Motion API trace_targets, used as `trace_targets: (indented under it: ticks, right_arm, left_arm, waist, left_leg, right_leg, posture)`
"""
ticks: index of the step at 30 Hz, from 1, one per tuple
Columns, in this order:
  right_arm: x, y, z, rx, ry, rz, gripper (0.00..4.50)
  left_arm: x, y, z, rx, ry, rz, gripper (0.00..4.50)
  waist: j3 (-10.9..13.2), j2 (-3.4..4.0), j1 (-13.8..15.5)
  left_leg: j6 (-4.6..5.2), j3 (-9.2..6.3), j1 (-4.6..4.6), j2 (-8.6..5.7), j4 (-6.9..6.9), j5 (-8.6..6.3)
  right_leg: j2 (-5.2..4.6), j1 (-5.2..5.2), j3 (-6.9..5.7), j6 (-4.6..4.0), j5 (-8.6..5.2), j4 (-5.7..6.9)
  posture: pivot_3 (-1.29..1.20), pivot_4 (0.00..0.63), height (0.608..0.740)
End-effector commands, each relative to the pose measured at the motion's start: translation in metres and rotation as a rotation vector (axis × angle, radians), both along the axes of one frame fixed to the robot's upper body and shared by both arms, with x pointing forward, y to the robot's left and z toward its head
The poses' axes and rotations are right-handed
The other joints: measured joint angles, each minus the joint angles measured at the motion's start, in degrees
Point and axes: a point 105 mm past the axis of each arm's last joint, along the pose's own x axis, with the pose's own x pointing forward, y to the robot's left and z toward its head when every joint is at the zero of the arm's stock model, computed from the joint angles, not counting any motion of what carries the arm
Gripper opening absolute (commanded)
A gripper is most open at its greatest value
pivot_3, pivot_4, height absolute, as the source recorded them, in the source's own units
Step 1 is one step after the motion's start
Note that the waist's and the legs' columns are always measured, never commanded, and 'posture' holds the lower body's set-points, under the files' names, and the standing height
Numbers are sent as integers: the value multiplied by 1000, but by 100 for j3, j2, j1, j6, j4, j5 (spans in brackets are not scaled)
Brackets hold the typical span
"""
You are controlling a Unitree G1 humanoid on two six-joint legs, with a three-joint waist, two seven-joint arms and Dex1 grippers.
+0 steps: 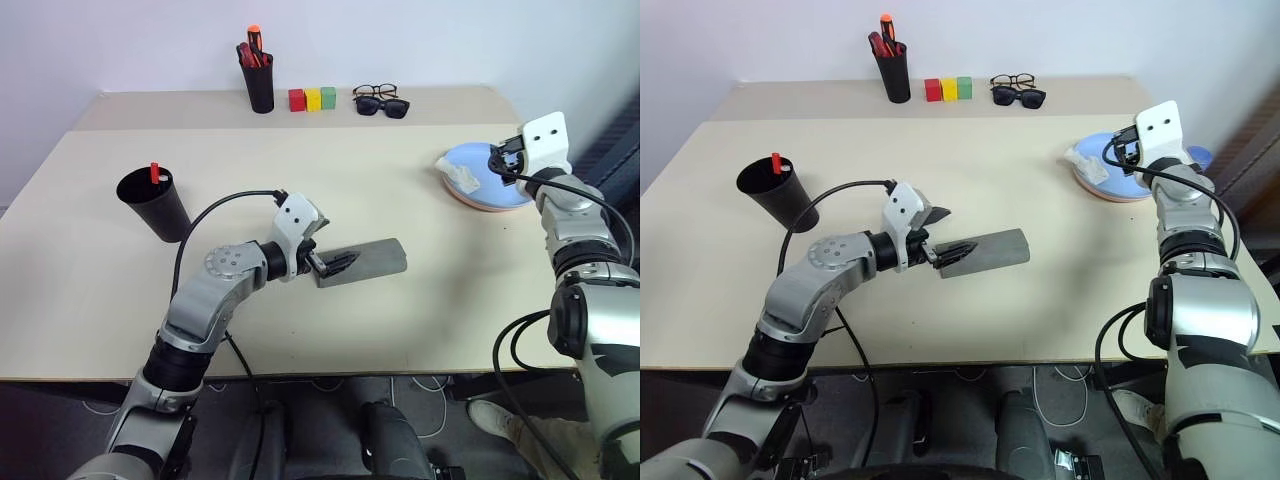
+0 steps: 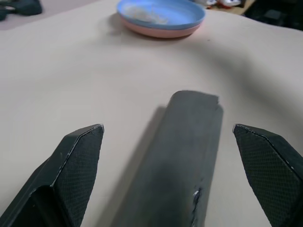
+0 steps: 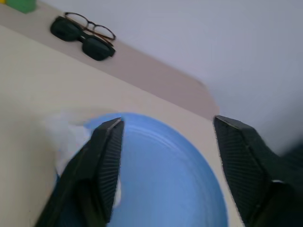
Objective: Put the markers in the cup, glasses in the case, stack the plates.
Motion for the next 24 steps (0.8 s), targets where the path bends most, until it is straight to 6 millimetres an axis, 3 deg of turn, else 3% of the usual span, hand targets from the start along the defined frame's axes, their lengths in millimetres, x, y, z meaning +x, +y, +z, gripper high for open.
trace_targets:
  ticks: [1,6,10,14,20,24]
  right_arm:
    - [-9,18,6,27,-36,223,2929]
    - [-51,34,-22,22,16,504,2929]
    - [-111,29,-56,44,185,552,2929]
    - [-157,22,-61,103,248,503,2929]
    - [-191,9,-56,141,255,401,2929]
    - [-201,7,-57,156,258,366,2929]
  left_arm:
    - [-7,3,11,20,-139,4,4500]
    - [-11,22,-3,12,-117,34,4500]
    - [-17,43,-13,-27,-108,75,4500]
    - [-26,63,-16,-74,-98,98,4500]
    - [-45,95,-18,-88,-89,167,4500]
    - [-58,111,-20,-73,-79,214,4500]
  waist:
    - [-1,-2,1]
    - [-2,-2,75]
    - [-2,1,118]
    - [-8,10,85]
    - [-12,5,40]
    - [-12,4,62]
  left_leg:
    - [0,3,1,0,1,0]
    - [7,5,4,1,5,-4]
    - [13,8,-2,0,10,-9]
    - [12,23,6,5,12,-12]
    - [-4,26,11,12,13,-22]
    - [-2,28,2,12,6,-26]
  right_leg:
    - [0,0,2,0,0,-1]
    - [0,8,3,3,-1,-4]
    - [-5,5,7,7,-4,-4]
    - [-4,0,16,1,-3,-3]
    - [-4,-1,17,8,-9,-16]
    - [-5,-7,17,4,-7,-33]
  posture:
    - [0,150,740]
    - [0,150,740]
    - [0,150,740]
    - [0,150,740]
    - [0,150,740]
    - [0,150,740]
